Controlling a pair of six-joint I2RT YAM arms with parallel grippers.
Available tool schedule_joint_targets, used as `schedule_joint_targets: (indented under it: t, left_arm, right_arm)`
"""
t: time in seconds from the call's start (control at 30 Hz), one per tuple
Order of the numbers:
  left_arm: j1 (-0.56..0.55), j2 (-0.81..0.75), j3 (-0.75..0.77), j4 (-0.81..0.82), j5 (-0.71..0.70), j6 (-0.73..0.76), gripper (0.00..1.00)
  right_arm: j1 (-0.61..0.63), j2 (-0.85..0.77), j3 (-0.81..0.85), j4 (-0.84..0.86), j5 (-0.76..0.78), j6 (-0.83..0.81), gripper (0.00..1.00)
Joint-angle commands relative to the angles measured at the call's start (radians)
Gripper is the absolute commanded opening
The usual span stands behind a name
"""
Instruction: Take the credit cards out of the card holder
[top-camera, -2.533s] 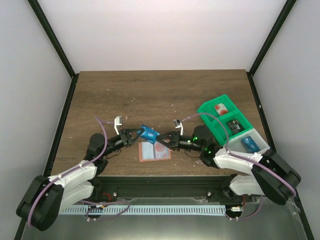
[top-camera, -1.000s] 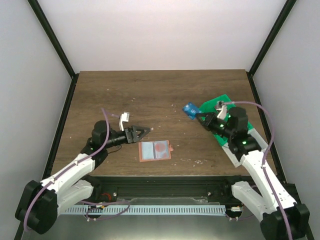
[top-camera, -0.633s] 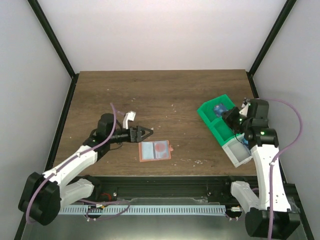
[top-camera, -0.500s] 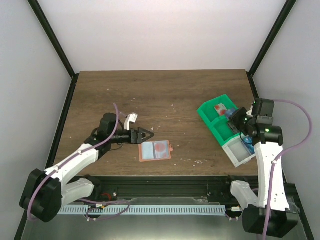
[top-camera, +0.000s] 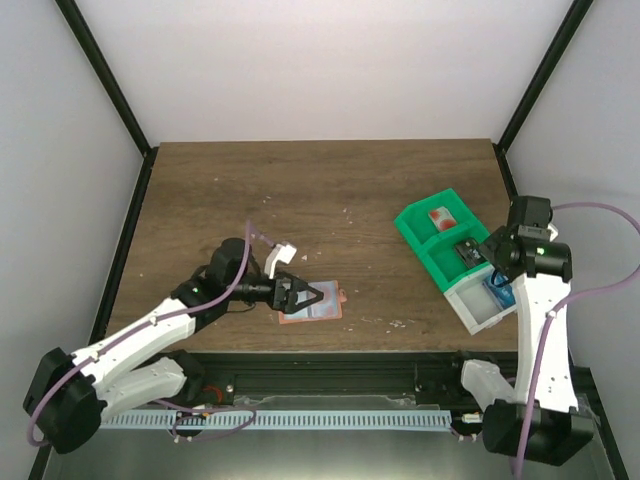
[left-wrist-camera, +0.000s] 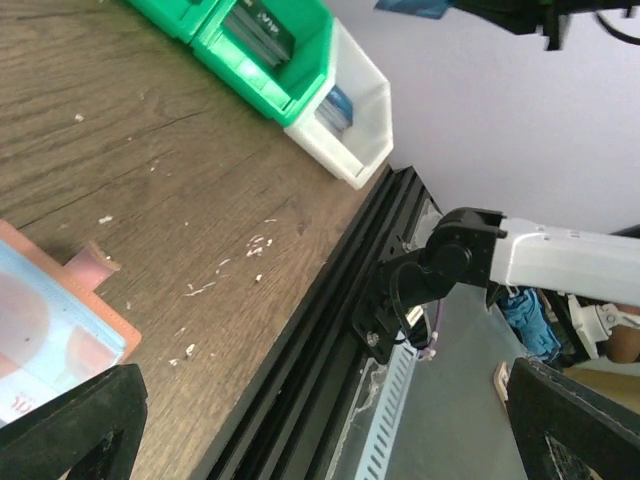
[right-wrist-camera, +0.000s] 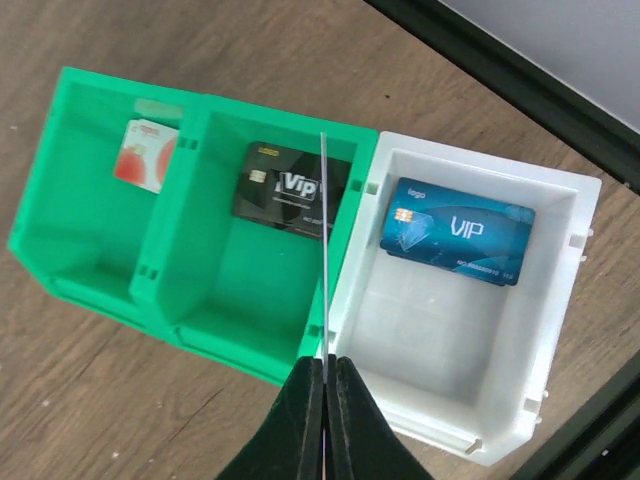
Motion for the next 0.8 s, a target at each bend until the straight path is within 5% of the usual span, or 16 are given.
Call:
schedule_joint_targets:
  t: [0.0,0.5,0.77]
  left_arm:
    - [-0.030,-0.065,-0.018,0.027,-0.062,0.019,1.00]
    - [-0.072,-0.272,-0.038,0.031,-0.198,0.054,1.00]
    - [-0.072,-0.351,-0.048,0.038,-0.252,0.056,1.00]
  right_arm:
    - [-0.090,0.080,-0.001,-0.001,-0.031,-0.156,0.00]
    - [-0.357,0.275,0.121,-0.017,-0.220,-0.363,0.01]
    - [-0.499,0.360,0.185,-0.041,-0.494,-0.359,0.00]
